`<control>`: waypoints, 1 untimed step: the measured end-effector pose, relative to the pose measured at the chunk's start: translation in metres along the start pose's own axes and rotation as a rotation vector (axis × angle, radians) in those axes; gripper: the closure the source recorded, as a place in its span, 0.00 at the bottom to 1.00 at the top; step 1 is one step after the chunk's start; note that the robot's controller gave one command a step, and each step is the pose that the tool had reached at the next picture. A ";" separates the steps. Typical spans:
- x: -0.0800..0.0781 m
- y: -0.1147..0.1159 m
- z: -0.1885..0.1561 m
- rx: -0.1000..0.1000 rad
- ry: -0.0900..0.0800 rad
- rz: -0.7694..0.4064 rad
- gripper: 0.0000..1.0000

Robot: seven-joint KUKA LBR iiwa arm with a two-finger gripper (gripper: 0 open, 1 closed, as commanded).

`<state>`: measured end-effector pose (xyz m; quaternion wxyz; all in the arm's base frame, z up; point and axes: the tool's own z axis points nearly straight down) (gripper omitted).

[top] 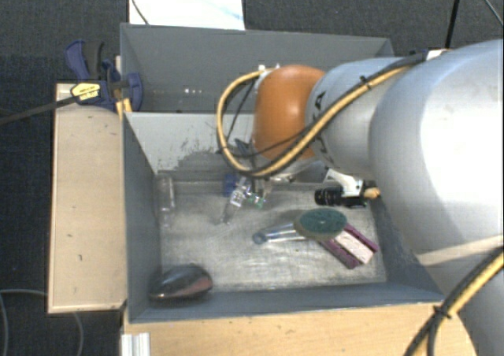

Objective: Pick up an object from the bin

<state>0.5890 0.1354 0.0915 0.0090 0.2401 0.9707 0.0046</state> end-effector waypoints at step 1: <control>-0.009 -0.001 0.005 -0.007 -0.006 0.021 0.00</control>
Offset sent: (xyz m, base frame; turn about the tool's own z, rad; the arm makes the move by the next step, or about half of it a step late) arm -0.0006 -0.0083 -0.0165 0.0279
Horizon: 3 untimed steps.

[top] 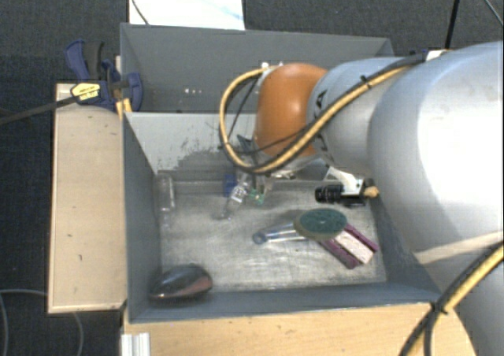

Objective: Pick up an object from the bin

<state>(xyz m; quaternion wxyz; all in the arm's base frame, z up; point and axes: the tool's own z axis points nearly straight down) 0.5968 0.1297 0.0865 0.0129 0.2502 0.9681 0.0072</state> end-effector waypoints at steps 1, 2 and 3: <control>0.000 -0.003 -0.001 0.001 0.001 -0.031 0.00; -0.005 -0.002 -0.005 -0.008 -0.016 -0.027 1.00; -0.003 -0.007 -0.033 0.016 0.015 -0.086 1.00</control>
Offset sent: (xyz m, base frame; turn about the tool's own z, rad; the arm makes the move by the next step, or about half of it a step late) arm -0.0096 -0.0058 -0.0100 -0.0320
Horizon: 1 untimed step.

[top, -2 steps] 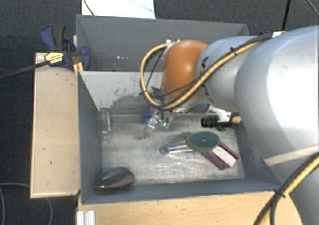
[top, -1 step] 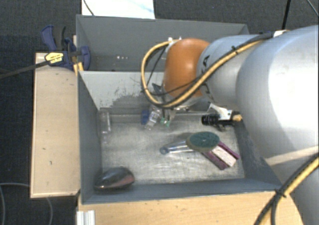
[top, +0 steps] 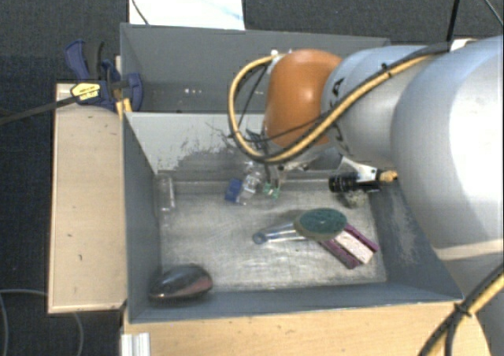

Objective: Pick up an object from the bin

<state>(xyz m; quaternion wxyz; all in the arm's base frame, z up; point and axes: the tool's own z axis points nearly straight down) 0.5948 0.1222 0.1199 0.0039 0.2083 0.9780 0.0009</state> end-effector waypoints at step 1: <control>0.001 -0.001 0.003 0.002 0.005 0.001 0.00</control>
Offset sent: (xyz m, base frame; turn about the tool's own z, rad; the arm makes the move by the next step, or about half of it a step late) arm 0.0000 0.0000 0.0000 0.0000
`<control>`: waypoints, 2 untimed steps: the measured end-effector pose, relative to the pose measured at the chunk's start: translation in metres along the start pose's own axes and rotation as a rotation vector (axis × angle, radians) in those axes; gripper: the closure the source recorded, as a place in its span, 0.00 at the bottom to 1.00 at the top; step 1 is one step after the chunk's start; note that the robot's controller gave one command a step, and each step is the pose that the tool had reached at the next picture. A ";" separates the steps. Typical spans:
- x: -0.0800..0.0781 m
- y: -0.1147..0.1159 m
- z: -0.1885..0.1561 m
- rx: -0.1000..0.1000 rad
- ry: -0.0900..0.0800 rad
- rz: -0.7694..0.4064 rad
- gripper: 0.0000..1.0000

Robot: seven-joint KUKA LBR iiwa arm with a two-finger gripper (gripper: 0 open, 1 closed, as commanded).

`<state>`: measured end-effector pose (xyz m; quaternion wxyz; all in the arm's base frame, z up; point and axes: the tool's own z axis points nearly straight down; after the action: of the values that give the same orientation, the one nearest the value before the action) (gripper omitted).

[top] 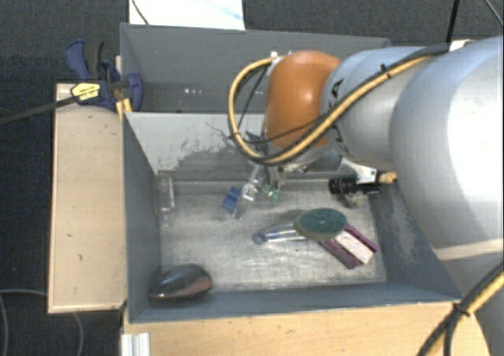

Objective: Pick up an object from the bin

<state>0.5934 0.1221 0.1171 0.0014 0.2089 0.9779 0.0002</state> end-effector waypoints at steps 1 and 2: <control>0.006 0.007 0.044 -0.003 -0.003 -0.154 0.00; 0.004 0.007 0.041 -0.005 -0.008 -0.150 1.00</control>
Offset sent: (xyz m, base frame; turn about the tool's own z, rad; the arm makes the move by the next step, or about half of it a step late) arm -0.0048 0.0084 -0.0469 -0.1531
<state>0.5928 0.1306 0.0756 0.0059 0.1352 0.9908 0.0019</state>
